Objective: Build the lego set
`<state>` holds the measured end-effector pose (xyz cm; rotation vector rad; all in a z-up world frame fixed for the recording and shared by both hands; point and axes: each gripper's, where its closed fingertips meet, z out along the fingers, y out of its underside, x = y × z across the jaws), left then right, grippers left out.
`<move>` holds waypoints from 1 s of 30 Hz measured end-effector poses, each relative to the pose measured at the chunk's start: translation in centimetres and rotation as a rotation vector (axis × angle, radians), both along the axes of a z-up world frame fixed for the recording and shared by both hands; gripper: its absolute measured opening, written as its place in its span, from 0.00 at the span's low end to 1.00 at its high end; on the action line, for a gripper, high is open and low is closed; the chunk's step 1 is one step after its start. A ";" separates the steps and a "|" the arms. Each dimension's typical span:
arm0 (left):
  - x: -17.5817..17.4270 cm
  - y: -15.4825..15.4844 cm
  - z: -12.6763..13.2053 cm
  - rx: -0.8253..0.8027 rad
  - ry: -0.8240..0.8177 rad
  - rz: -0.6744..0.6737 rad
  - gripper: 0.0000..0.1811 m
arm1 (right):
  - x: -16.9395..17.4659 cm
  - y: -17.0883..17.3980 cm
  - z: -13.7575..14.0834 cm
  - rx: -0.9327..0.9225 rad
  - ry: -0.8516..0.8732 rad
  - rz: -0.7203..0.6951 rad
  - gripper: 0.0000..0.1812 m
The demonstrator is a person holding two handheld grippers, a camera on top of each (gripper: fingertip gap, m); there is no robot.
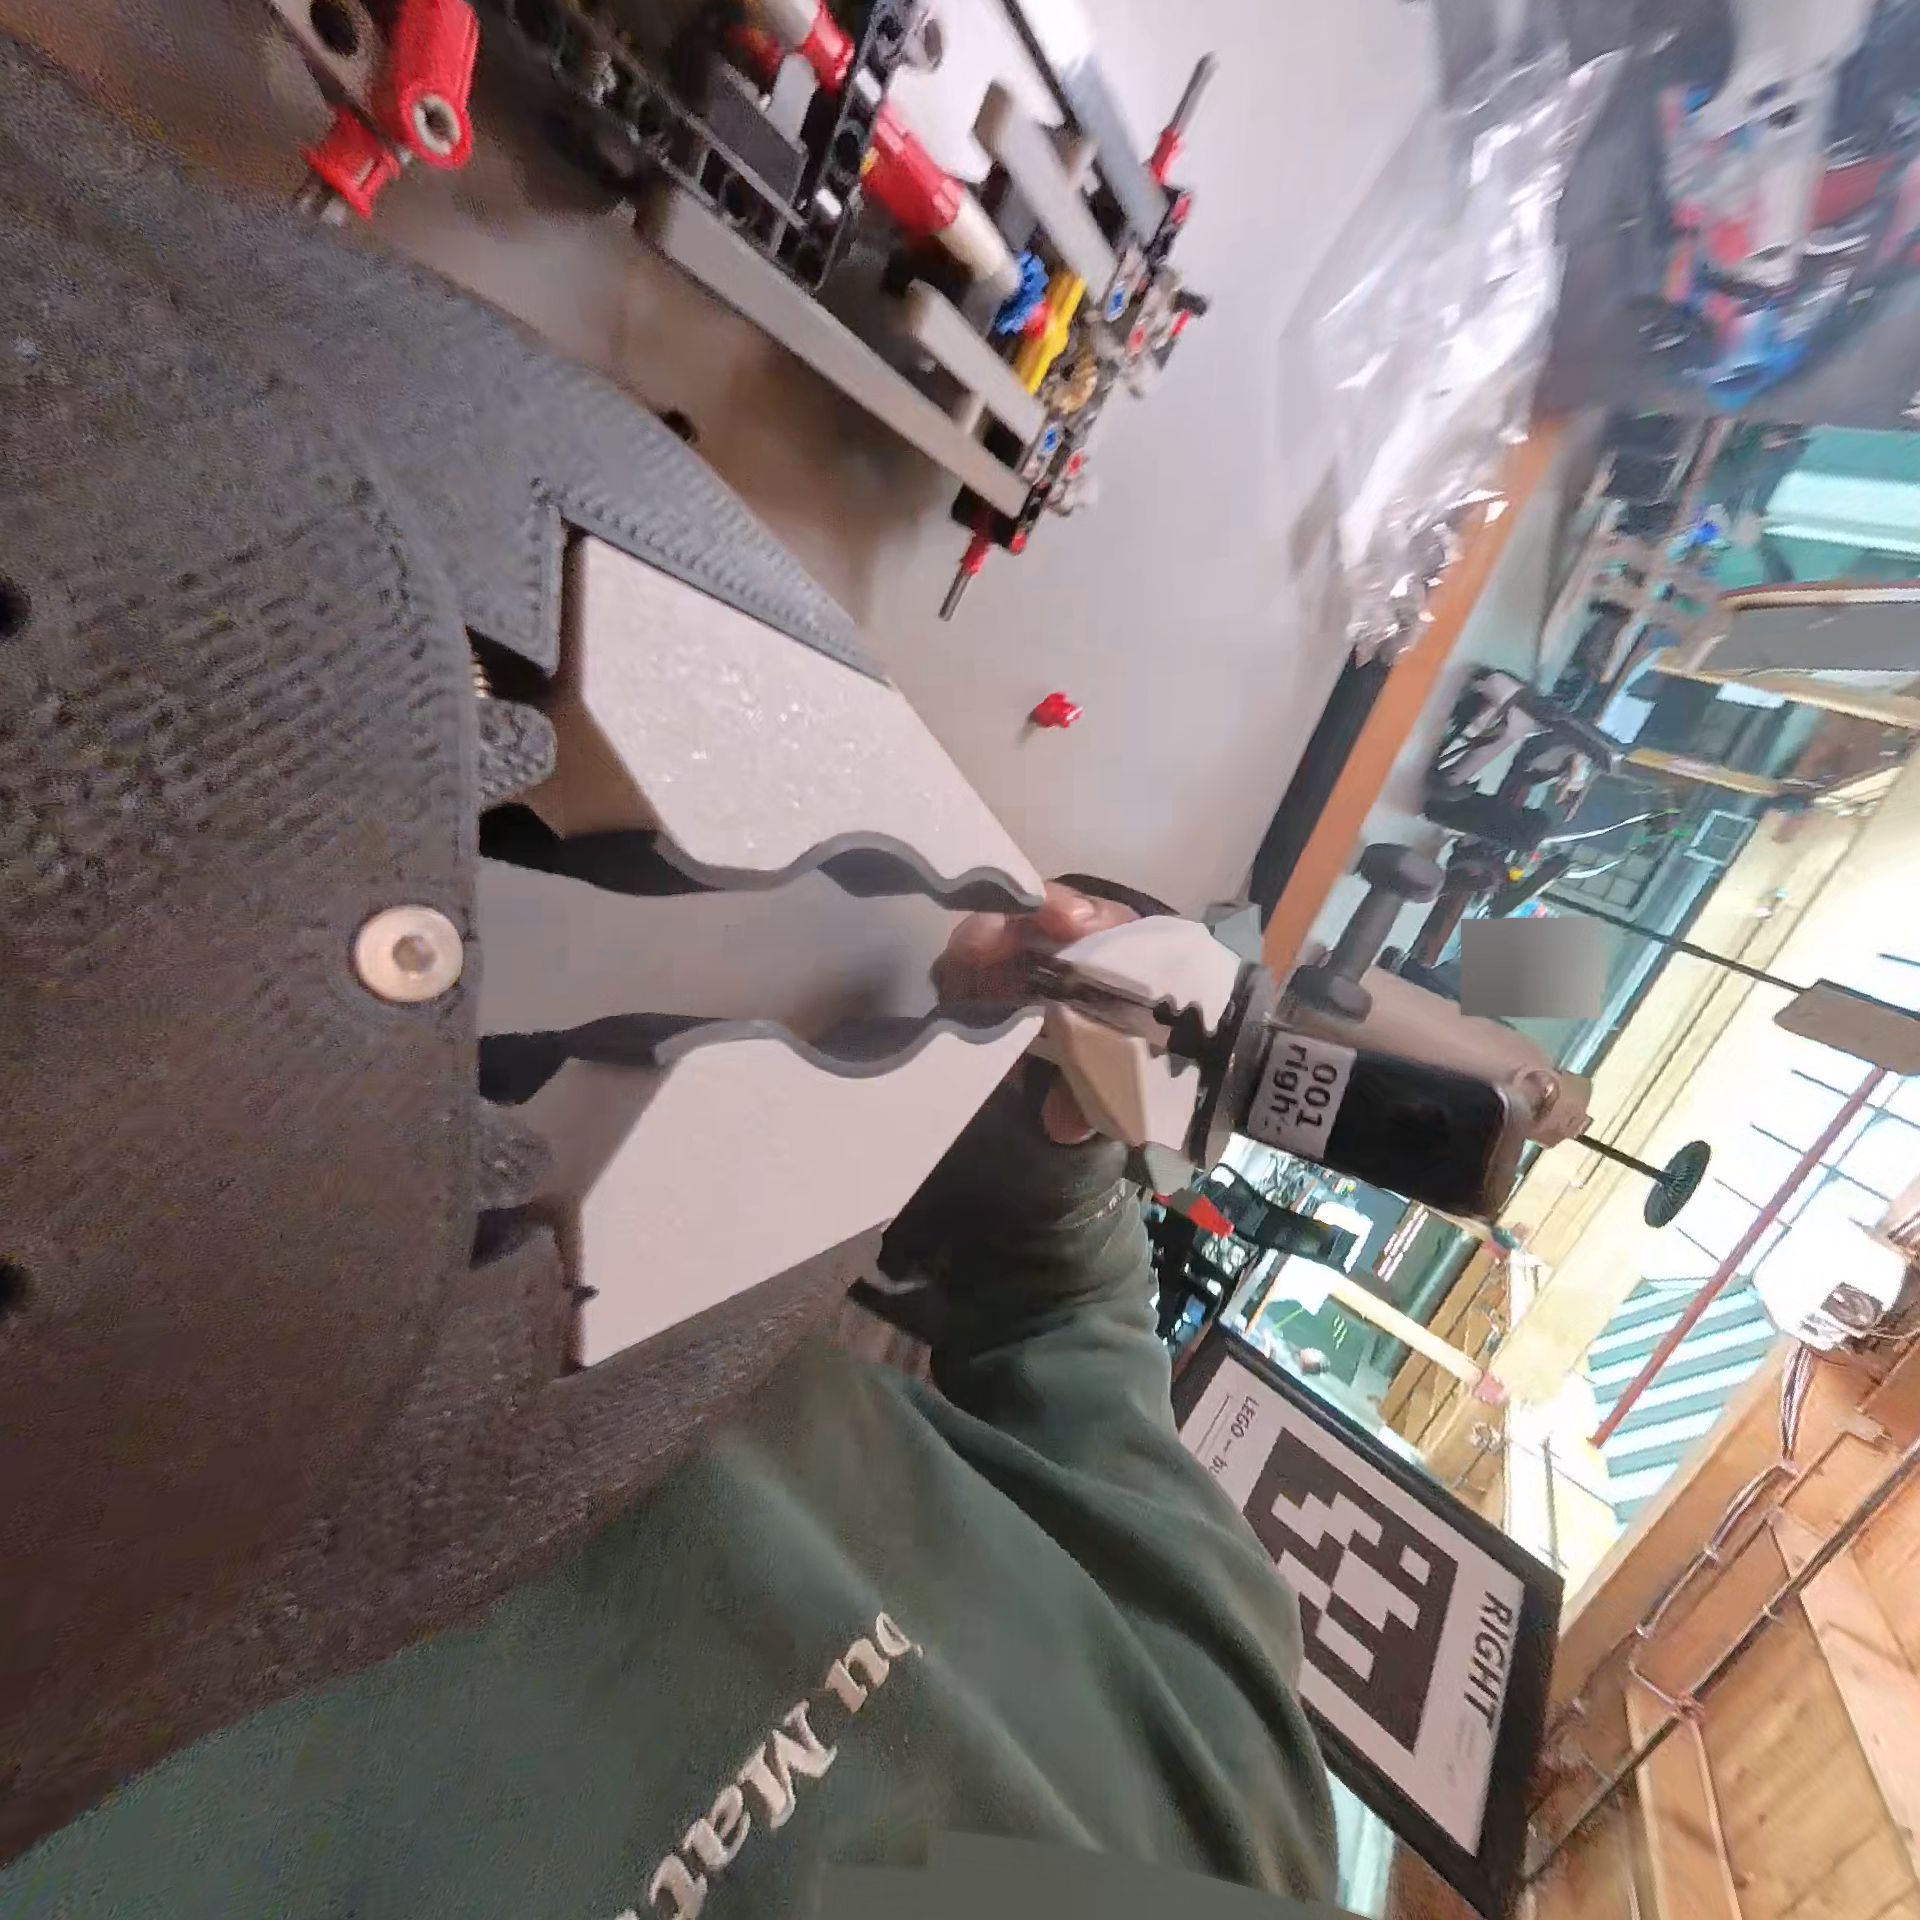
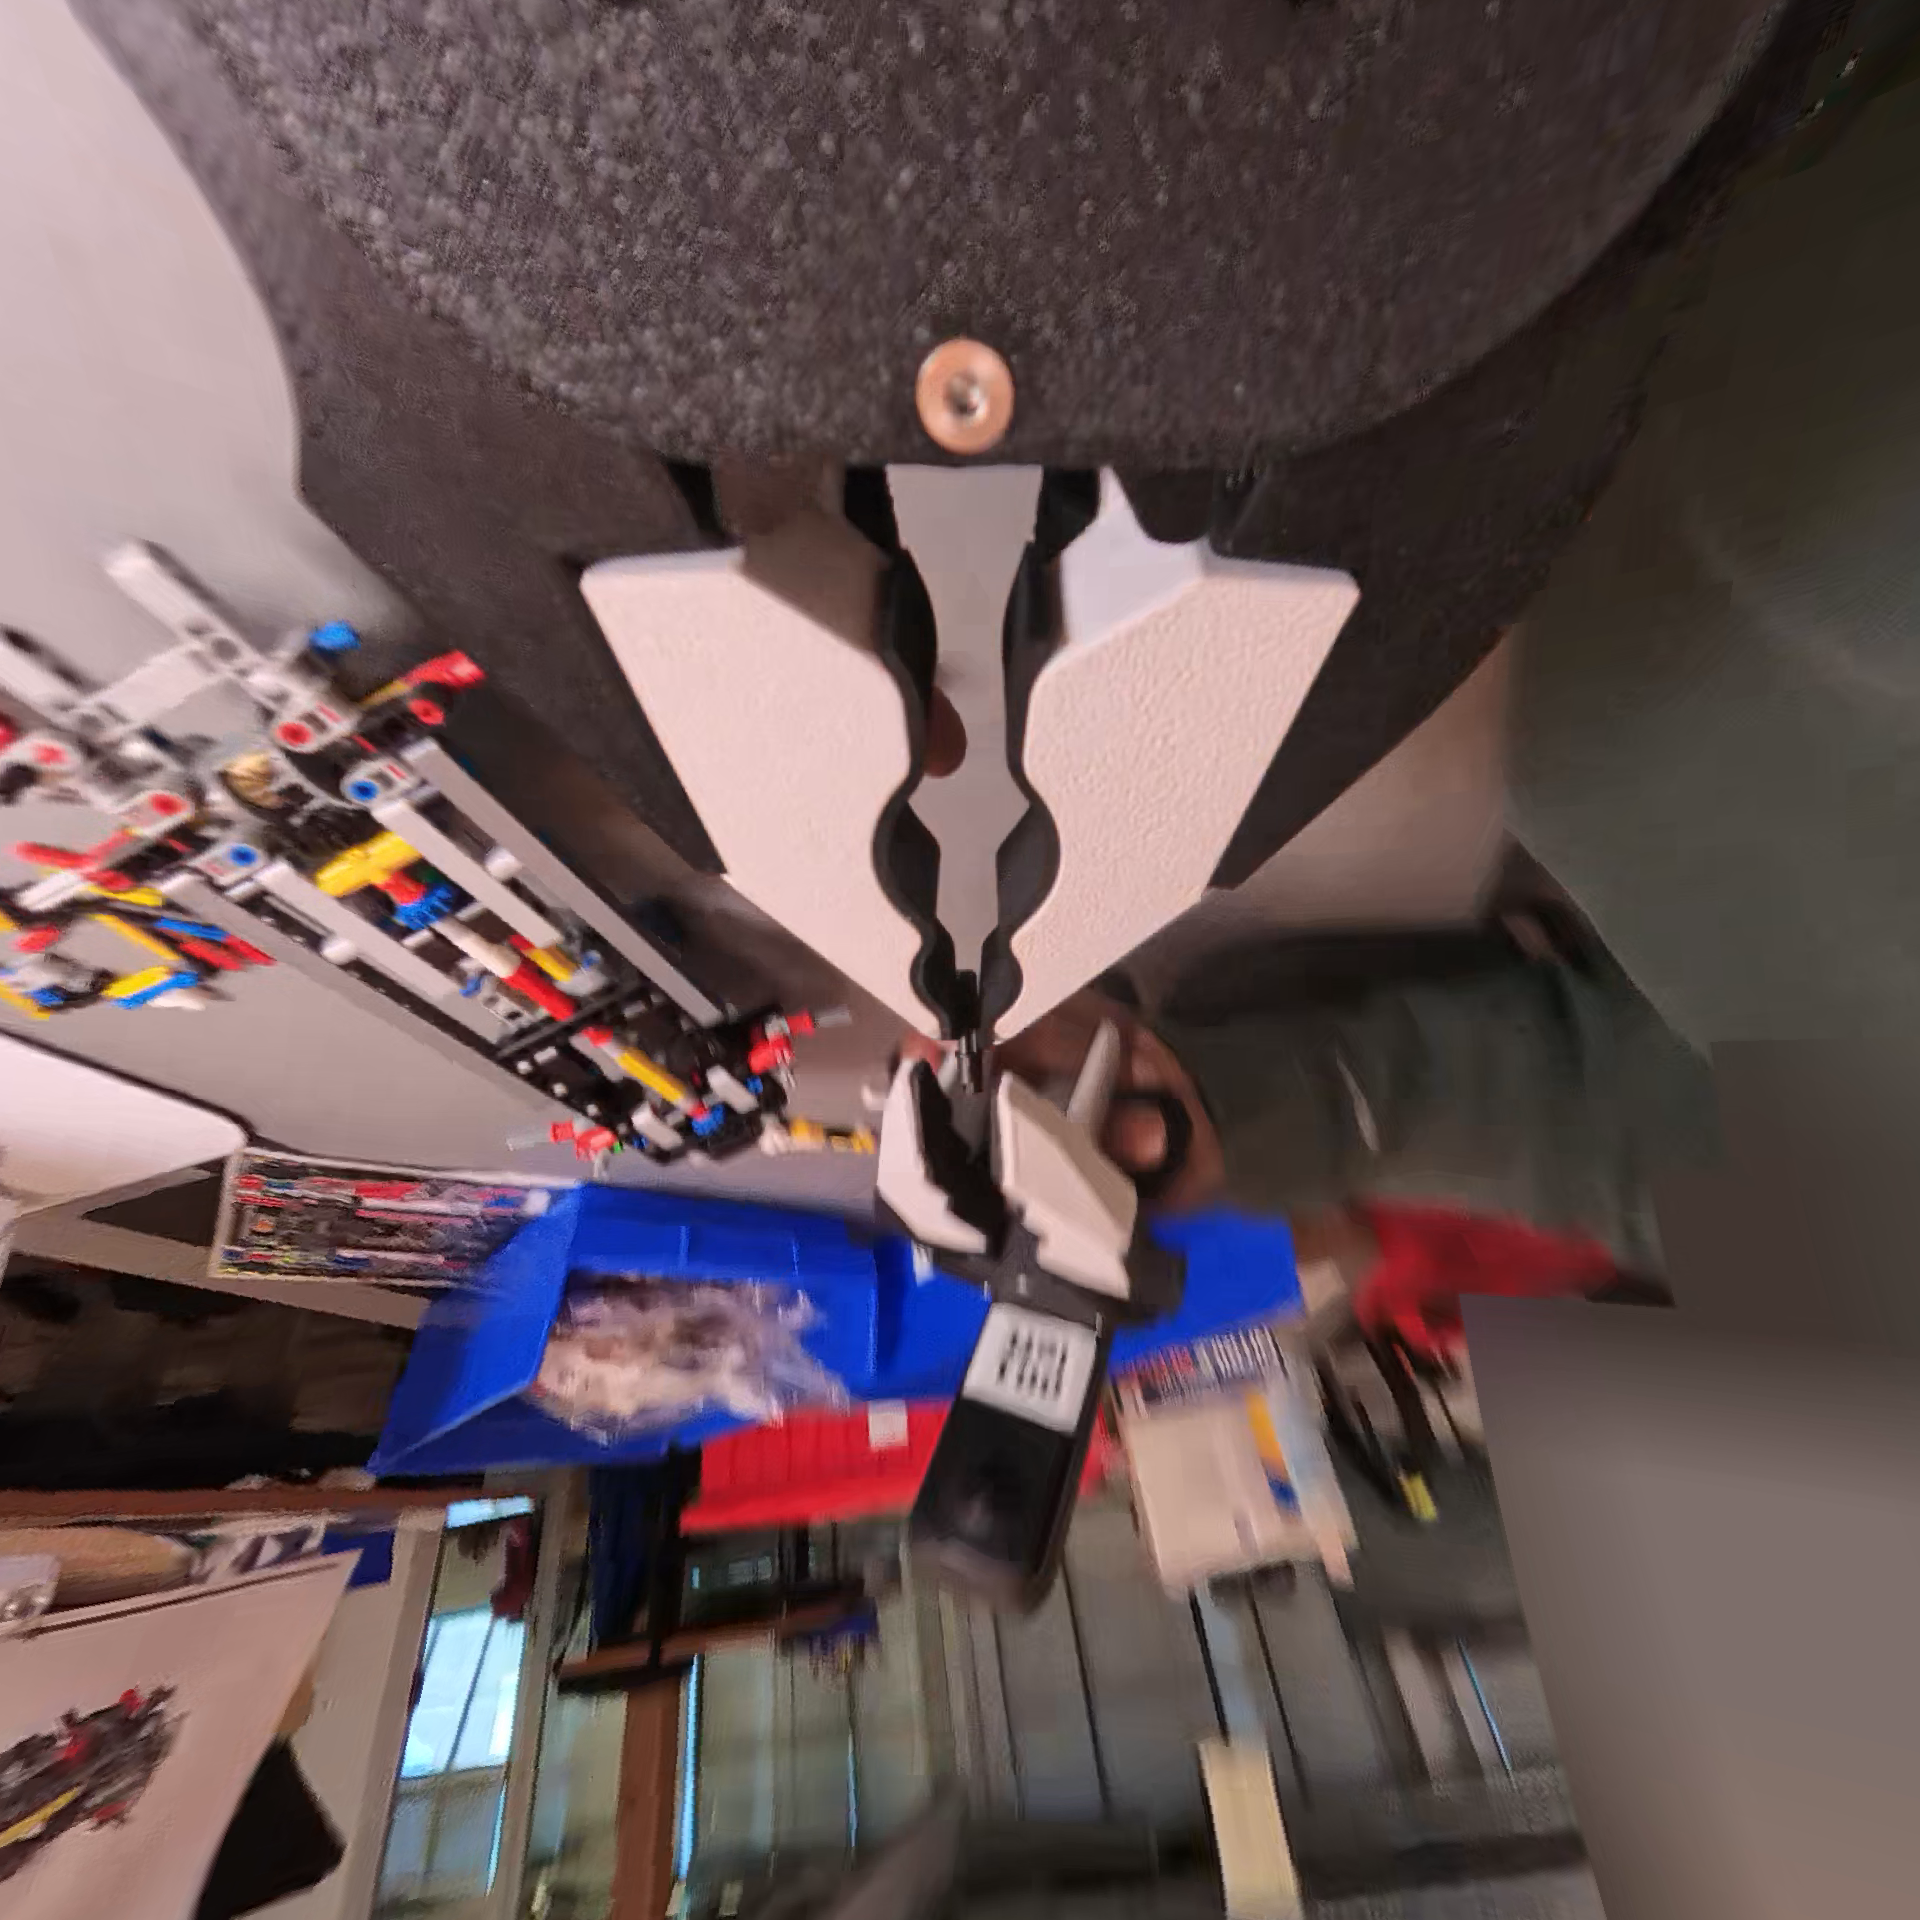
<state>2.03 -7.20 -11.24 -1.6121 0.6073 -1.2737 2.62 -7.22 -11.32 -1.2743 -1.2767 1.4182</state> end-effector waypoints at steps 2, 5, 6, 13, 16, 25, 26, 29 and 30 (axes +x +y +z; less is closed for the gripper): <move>0.1 0.0 0.8 0.084 0.008 0.039 0.09 | 0.2 0.2 2.1 -0.216 0.125 0.041 0.00; 0.7 -0.1 2.4 0.138 -0.044 0.076 0.10 | 0.1 0.1 3.6 -0.449 0.243 0.082 0.00; 0.9 0.0 2.9 0.167 -0.052 0.103 0.11 | -0.1 0.4 3.7 -0.525 0.267 0.073 0.00; 0.9 1.3 3.3 0.361 0.183 0.373 0.08 | -1.0 1.3 3.9 -0.798 0.354 0.022 0.00; 0.6 1.5 3.1 0.370 0.217 0.404 0.06 | -1.3 1.4 3.7 -0.773 0.353 -0.016 0.00; 0.1 1.4 1.7 0.381 0.357 0.357 0.01 | -1.7 1.2 2.4 -0.560 0.223 -0.044 0.00; 0.1 1.2 1.6 0.378 0.373 0.334 0.01 | -1.7 1.0 2.3 -0.477 0.194 -0.033 0.00; 0.1 1.0 1.1 0.377 0.441 0.300 0.01 | -1.6 1.0 2.0 -0.244 0.104 -0.044 0.00; 0.2 0.8 0.8 0.355 0.446 0.271 0.01 | -1.5 1.0 2.0 -0.175 0.085 -0.035 0.00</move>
